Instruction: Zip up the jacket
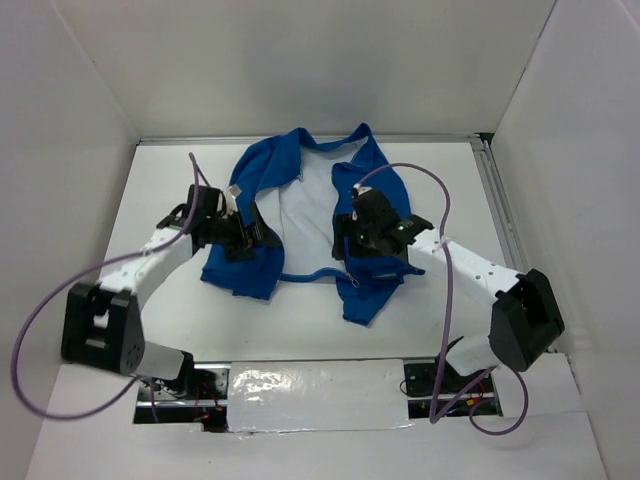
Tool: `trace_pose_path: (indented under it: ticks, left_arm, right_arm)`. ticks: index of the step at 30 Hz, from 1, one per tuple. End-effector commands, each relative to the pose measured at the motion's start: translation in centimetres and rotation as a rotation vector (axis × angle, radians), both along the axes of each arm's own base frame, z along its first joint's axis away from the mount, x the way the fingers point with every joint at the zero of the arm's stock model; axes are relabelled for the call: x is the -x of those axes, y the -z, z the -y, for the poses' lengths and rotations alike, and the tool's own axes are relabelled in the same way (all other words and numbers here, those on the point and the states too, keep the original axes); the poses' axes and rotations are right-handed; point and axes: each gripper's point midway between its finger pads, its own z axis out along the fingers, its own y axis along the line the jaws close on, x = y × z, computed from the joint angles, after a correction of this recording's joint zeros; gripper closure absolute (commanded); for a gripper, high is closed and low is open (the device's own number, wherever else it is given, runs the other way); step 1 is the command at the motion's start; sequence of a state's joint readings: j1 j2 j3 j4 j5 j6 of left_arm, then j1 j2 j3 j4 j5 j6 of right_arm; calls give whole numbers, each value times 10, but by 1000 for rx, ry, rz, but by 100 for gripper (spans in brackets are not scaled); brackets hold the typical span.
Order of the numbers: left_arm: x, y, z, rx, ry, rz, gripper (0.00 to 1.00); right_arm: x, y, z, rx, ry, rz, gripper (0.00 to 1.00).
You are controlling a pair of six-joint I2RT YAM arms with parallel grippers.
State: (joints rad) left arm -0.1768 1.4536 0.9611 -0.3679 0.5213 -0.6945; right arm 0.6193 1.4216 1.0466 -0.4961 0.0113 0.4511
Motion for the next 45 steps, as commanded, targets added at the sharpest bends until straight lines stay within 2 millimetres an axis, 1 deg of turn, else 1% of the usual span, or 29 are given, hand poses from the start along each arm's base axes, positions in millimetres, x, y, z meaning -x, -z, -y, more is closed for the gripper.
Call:
trace_pose_path:
  ticks: [1,2,4,6,11,12,14,15,16,20,21,23,24,25,26,27,29,30,32,34,35,36,38,39,41,42,43,44,45]
  left_arm:
    - [36,-8,-10,-19,-71,-27,1]
    - [42,-17,-12,-6,-86,-4,1]
    - [58,-15,-15,4,-121,-42,1]
    - [67,-10,-16,9,-137,-67,1]
    - [92,14,-19,4,-156,-157,1]
    - [97,20,-19,3,-155,-170,1]
    - [100,20,-18,22,-153,-166,1]
    - [101,21,-19,26,-150,-164,1]
    - [102,19,-18,33,-147,-157,1]
    - [101,16,-20,26,-152,-137,1]
    - [102,15,-19,30,-149,-134,1]
    - [103,15,-18,39,-144,-131,1]
    - [104,14,-17,44,-141,-125,1]
    - [105,14,-17,49,-139,-126,1]
    - [106,14,-16,52,-135,-126,1]
    - [107,12,-16,53,-137,-121,1]
    - [109,11,-17,55,-140,-120,1]
    - [109,8,-17,58,-143,-108,1]
    - [111,6,-18,63,-154,-107,1]
    - [113,7,-21,55,-184,-116,1]
    - [114,7,-23,50,-200,-120,1]
    - [116,8,-25,40,-215,-126,1]
    - [117,9,-29,36,-248,-141,1]
    - [119,10,-31,36,-257,-153,1]
    - [120,11,-31,43,-260,-161,1]
    - [122,12,-30,49,-246,-163,1]
    - [123,13,-30,52,-246,-168,1]
    - [123,14,-30,57,-245,-171,1]
    - [126,15,-28,67,-230,-174,1]
  right_arm:
    - [3,6,-4,8,4,-17,25]
    - [2,9,-6,14,8,-27,25]
    - [-4,23,-11,34,19,-64,26]
    - [-8,41,-13,68,26,-90,28]
    - [-21,74,1,147,123,-148,38]
    - [-23,77,4,153,141,-156,47]
    - [-25,81,11,178,178,-161,61]
    - [-25,79,11,175,178,-162,71]
    - [-24,78,12,174,184,-160,72]
    - [-22,43,12,106,190,-89,81]
    - [-20,36,12,101,191,-79,100]
    - [-14,15,22,115,220,-46,100]
    - [-12,2,21,113,208,-28,100]
    - [-3,-11,29,136,209,-15,100]
    - [2,-20,29,142,193,-2,100]
    - [9,-35,19,131,139,18,100]
    - [27,-49,10,129,39,17,100]
    - [38,-56,-7,113,-36,25,100]
    - [48,-54,-27,114,-106,16,100]
    - [67,-37,-66,84,-251,-44,100]
    - [71,-28,-79,75,-290,-63,100]
    - [78,-7,-95,79,-340,-123,100]
    - [78,10,-113,81,-347,-150,100]
    - [78,29,-122,83,-358,-186,100]
    - [81,45,-130,79,-365,-216,99]
    - [82,49,-139,47,-387,-214,93]
    - [88,53,-141,35,-409,-220,80]
    - [92,50,-144,10,-431,-222,74]
    - [96,33,-153,-60,-465,-185,66]
